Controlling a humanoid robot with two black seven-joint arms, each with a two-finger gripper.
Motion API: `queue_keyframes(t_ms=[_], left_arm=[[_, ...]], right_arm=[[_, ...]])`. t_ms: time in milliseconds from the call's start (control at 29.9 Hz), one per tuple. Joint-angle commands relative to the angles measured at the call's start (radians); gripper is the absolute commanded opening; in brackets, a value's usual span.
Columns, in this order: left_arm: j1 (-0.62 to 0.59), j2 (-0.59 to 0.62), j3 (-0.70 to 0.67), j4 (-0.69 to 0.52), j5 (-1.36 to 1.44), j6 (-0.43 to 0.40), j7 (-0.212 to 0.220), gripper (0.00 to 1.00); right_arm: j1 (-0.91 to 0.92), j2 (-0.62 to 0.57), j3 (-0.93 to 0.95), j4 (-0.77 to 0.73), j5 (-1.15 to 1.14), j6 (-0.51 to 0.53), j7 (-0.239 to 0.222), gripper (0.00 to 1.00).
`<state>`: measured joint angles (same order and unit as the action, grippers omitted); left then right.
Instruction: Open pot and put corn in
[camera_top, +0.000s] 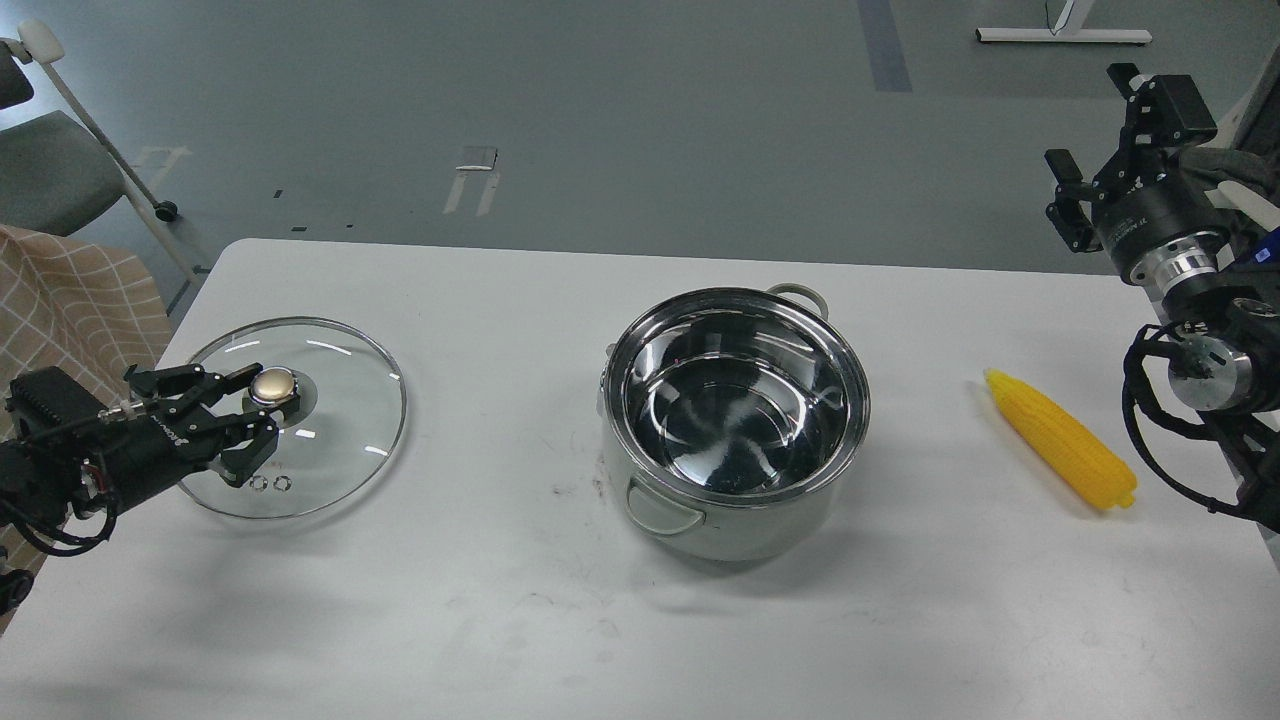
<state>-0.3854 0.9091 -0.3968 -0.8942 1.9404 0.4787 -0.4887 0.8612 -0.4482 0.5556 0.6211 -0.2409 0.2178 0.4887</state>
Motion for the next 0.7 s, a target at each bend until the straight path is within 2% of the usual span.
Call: queue_keyframes(t_ms=[0, 100, 200, 267, 301, 367, 434, 668], left_arm=[[0.017, -0.019, 0.001, 0.021, 0.0, 0.003, 0.0, 0.35], [0.019, -0.019, 0.001, 0.023, 0.0, 0.003, 0.0, 0.37], [0.02, -0.019, 0.001, 0.023, 0.0, 0.003, 0.0, 0.46], [0.02, -0.019, 0.001, 0.023, -0.001, 0.003, 0.0, 0.69], [0.02, -0.019, 0.001, 0.023, -0.001, 0.003, 0.0, 0.69], [0.019, -0.018, -0.002, 0.021, -0.011, 0.008, 0.0, 0.83], [0.017, -0.016, -0.001, 0.021, -0.03, 0.01, 0.0, 0.9], [0.005, -0.002, -0.019, 0.017, -0.066, 0.01, 0.0, 0.94]], right_arm=[[-0.001, 0.0, 0.0, 0.0, 0.0, 0.0, 0.0, 1.0], [-0.004, -0.001, 0.0, 0.0, 0.0, 0.0, 0.0, 1.0], [-0.004, -0.001, 0.0, 0.002, 0.0, 0.0, 0.0, 1.0], [-0.004, -0.001, 0.0, 0.002, 0.0, 0.0, 0.0, 1.0], [-0.004, -0.001, 0.0, 0.002, 0.0, 0.0, 0.0, 1.0], [-0.004, -0.001, 0.001, 0.002, 0.0, 0.0, 0.0, 1.0], [-0.004, 0.0, 0.001, 0.002, 0.0, 0.0, 0.0, 1.0], [-0.004, -0.001, 0.001, 0.002, 0.0, 0.0, 0.0, 1.0]])
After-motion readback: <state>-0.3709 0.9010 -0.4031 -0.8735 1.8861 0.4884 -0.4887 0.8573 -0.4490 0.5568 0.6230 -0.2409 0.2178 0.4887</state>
